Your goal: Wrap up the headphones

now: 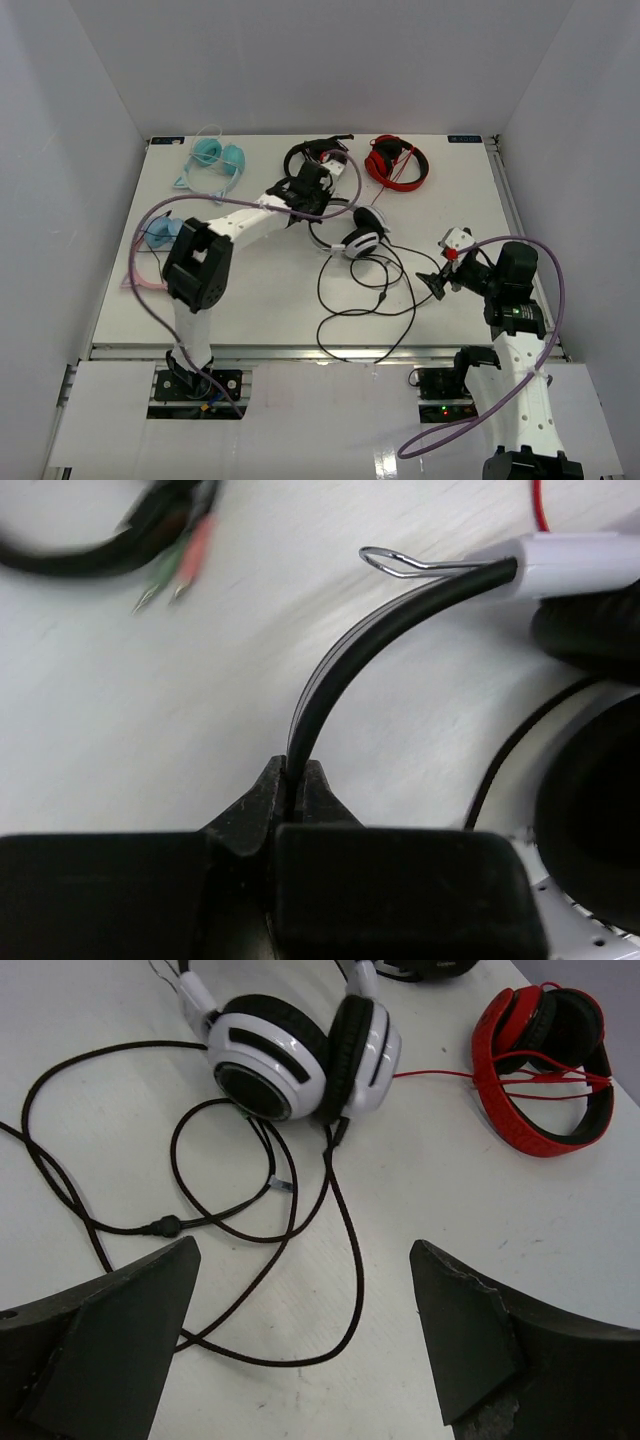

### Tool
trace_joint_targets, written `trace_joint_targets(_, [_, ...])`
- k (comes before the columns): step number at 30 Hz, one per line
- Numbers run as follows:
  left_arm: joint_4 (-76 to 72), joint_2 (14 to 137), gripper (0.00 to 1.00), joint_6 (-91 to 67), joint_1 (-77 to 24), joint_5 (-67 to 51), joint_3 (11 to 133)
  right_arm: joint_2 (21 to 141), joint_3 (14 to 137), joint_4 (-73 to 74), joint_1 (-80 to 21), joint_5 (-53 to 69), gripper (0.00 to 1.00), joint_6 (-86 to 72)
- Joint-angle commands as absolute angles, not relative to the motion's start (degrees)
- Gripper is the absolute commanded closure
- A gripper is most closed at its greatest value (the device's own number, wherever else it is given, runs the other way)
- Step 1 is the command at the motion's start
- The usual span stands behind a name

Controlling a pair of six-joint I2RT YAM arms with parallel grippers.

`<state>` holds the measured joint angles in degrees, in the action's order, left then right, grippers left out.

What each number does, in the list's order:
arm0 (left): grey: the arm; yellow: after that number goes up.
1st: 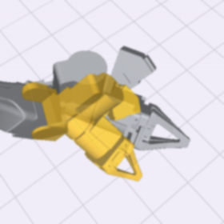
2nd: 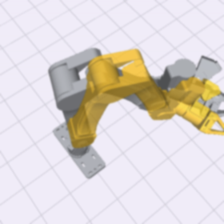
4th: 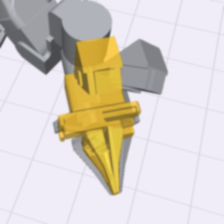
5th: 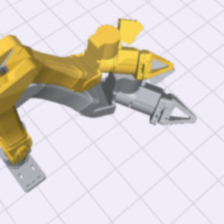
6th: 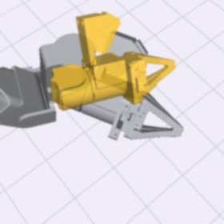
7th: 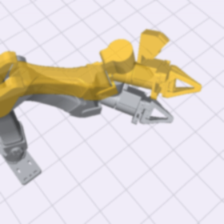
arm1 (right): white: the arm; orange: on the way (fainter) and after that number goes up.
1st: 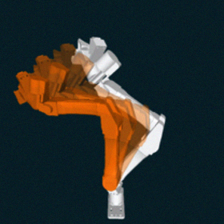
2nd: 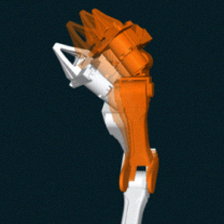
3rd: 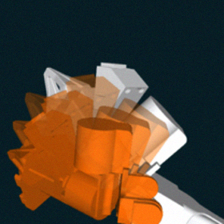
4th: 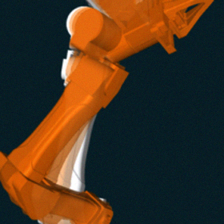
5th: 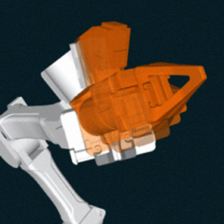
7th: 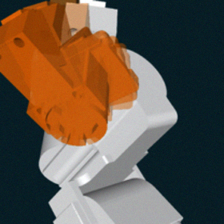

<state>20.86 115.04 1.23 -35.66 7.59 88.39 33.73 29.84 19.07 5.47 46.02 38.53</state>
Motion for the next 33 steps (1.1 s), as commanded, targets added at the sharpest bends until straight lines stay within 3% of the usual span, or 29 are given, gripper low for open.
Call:
trace_joint_targets(1, [24.51, 91.03, 1.0, -4.78, -32.88, 18.3, 76.85, 33.85, 35.33, 24.95, 5.65, 51.56, 0.1, 41.58])
trace_joint_targets(7, [31.15, 69.65, 1.0, -10.59, -29.54, 19.7, 65.95, 43.35, 47.75, 29.96, 5.19, 59.18, 0.1, 38.02])
trace_joint_targets(11, [36.19, 63.92, 1.0, -15.08, -29.13, 15.37, 68.46, 48.13, 50.3, 26.59, -0.21, 61.89, 0.1, 36.18])
trace_joint_targets(18, [43.0, 62.35, 1.0, -18.54, -29.0, 14.27, 78.58, 60.37, 61.15, 34.51, -21.05, 58.43, 0.1, 44.05])
trace_joint_targets(23, [44.4, 62.09, 1.0, -19.01, -29.0, 15.12, 82.02, 65.05, 62.47, 30.32, -25.39, 49.62, 0.09, 41.33])
trace_joint_targets(28, [44.27, 62.8, 1.0, -20.69, -29.0, 14.35, 84.38, 67.49, 58.92, 28.63, -29.87, 51.07, 0.02, 41.02])
trace_joint_targets(33, [42.3, 64.34, 1.0, -27.1, -29.0, 10.93, 86.94, 66.7, 50.96, 18.54, -30.5, 48.61, 0.12, 37.23])
